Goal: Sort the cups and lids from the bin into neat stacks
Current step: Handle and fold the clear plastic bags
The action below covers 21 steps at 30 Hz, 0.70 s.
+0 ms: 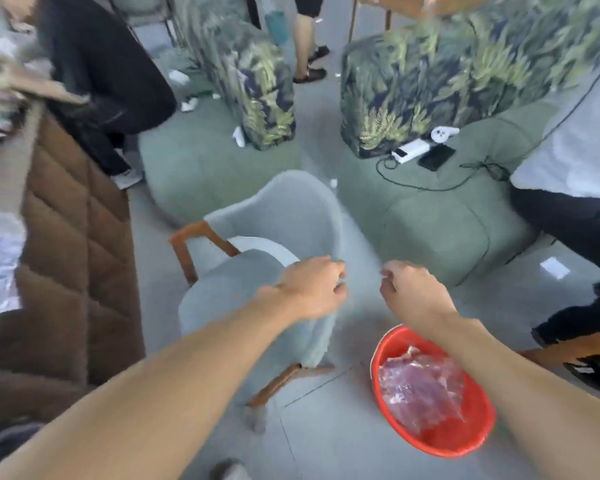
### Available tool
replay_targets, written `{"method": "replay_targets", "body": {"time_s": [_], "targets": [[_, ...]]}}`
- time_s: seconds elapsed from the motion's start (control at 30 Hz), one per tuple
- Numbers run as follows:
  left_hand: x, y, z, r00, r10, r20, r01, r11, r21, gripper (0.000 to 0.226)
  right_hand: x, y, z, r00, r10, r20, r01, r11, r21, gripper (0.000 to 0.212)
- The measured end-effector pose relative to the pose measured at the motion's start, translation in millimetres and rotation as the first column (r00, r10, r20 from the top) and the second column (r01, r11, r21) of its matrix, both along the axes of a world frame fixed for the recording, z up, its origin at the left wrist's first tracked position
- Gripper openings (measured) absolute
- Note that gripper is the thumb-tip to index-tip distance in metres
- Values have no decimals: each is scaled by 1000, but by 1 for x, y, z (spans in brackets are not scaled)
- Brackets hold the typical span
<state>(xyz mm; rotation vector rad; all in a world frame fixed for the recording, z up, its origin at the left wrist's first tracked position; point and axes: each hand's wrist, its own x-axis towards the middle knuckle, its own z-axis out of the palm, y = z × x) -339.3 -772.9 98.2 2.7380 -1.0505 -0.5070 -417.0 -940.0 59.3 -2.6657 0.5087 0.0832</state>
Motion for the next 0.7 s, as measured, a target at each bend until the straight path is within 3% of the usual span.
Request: {"method": "replay_targets", "body": {"time_s": [0.17,0.3,0.5,0.7], "targets": [[42,174,114,962,261,80,-261,965,-16,25,89,145,98,966,256,-46,-255,967,12,17],[64,334,169,868,480,128,-479,877,-40,20,159,298,138,882,472,-13,-472,882,18,16],[76,541,186,645,744,174,-750,660,-42,18,233,511,169,724,686,75,-690,722,58,22],[90,649,147,487,866,113,-870,492,-24,11,281,641,156,594,803,35,-804,593,48,22]]}}
